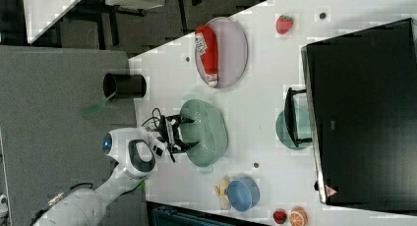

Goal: Drag strainer right to left.

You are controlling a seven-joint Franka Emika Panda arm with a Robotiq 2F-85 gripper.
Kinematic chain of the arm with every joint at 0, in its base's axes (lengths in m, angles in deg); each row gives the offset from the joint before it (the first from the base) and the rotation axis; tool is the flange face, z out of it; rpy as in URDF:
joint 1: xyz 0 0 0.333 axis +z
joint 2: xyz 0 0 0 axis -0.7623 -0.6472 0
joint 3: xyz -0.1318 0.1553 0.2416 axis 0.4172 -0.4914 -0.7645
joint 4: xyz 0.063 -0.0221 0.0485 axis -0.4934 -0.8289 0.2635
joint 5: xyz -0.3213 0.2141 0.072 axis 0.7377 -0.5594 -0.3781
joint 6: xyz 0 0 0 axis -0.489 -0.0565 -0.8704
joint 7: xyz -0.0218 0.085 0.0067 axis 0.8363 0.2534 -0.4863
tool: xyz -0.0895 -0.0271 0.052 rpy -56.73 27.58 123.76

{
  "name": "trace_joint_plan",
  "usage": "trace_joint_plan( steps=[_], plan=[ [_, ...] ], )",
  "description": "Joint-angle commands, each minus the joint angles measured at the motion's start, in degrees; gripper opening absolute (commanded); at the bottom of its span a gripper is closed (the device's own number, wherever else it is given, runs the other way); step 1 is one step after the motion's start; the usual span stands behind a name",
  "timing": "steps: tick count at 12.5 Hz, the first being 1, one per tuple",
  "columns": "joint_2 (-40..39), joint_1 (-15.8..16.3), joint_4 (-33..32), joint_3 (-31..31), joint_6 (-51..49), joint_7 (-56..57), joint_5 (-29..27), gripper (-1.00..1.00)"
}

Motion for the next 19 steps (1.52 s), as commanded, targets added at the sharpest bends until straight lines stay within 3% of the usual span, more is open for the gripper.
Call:
trace_joint_plan(
  steps=[1, 10, 19],
  plan=[
    [-2.97, 3.88, 3.64, -0.15, -0.61, -6.61, -2.54, 1.0],
    [-9.12, 10.89, 14.16, -0.27, -3.46, -9.69, -8.9, 1.0],
    [-7.11, 13.0, 16.32, 0.29, -6.98, -8.96, -10.3, 1.0]
  ],
)
